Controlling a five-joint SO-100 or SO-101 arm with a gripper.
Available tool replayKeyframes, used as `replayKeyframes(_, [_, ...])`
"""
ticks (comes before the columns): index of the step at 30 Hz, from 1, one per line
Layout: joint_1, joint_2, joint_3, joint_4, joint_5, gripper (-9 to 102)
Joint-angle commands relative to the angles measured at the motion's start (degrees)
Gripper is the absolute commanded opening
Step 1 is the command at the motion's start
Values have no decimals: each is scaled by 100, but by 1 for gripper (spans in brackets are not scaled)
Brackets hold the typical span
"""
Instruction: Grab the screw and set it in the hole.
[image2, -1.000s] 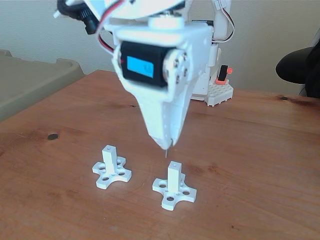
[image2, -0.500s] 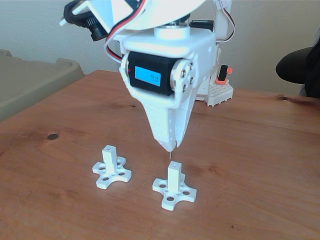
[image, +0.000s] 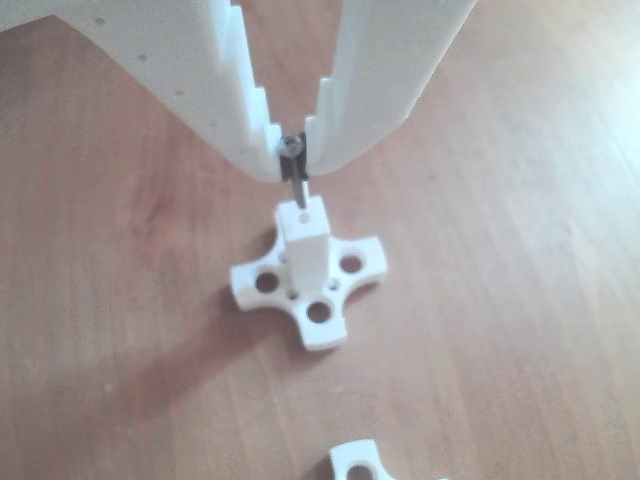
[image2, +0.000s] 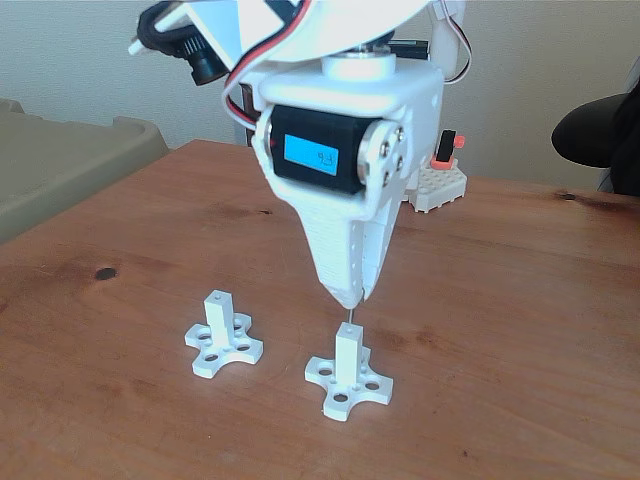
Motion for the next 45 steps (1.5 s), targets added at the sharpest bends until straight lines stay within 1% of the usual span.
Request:
replayKeyframes(1, [-18, 378, -62, -18, 62, -4])
replayKeyframes(45, [53, 193, 9, -132, -9, -4])
